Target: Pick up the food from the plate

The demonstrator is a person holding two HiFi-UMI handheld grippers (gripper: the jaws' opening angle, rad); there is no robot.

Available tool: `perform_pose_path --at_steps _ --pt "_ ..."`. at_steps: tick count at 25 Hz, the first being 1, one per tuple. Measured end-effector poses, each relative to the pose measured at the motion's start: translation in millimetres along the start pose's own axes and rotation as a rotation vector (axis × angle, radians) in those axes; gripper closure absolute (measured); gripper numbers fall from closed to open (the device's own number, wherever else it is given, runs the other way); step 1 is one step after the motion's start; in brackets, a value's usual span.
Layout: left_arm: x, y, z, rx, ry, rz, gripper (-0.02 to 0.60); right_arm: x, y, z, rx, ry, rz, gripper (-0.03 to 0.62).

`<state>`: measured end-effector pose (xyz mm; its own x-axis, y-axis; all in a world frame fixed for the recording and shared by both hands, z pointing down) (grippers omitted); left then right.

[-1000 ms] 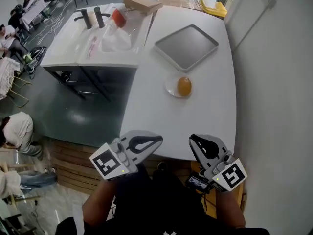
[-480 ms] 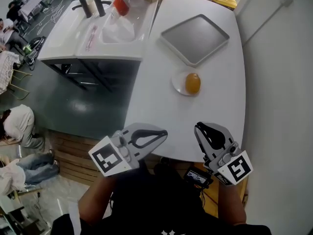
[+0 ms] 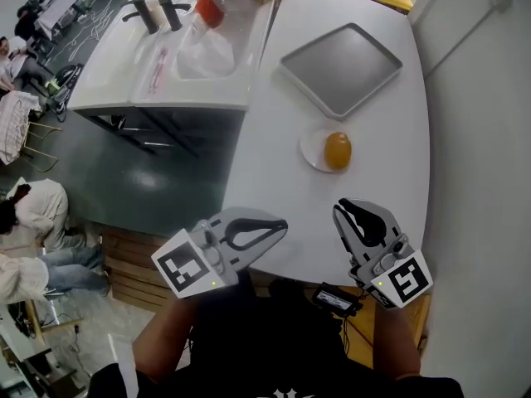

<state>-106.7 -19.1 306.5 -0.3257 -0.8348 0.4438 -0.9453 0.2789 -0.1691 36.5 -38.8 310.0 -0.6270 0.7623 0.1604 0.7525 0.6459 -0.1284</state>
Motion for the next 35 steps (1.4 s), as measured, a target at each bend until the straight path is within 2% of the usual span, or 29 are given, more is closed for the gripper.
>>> perform_pose_path --at_steps 4,24,30,35 --pt "13.2 -5.4 1.8 0.012 0.012 0.001 0.574 -11.2 -6.7 -8.2 0.014 -0.018 0.003 0.514" --pt "53.5 -21.1 -11.9 0.036 0.073 -0.014 0.574 -66.0 -42.0 -56.7 0.12 -0.047 -0.057 0.358" --pt "60.5 -21.7 -12.7 0.042 0.071 -0.01 0.574 -70.6 -50.0 -68.6 0.15 -0.053 -0.069 0.325" --pt "71.0 -23.1 -15.2 0.057 0.098 -0.007 0.574 -76.2 -57.0 -78.1 0.177 -0.047 -0.078 0.304"
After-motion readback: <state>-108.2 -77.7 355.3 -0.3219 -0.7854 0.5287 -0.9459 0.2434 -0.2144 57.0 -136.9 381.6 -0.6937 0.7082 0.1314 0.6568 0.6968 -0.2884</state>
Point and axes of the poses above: the fingertips, and each gripper's own axes: y backward along the fingers, x to its left, z out of its top, the point moved 4 cm from there along y, backward along the fingers, and after that the axes turned 14 degrees about y, right-handed, at the moved point
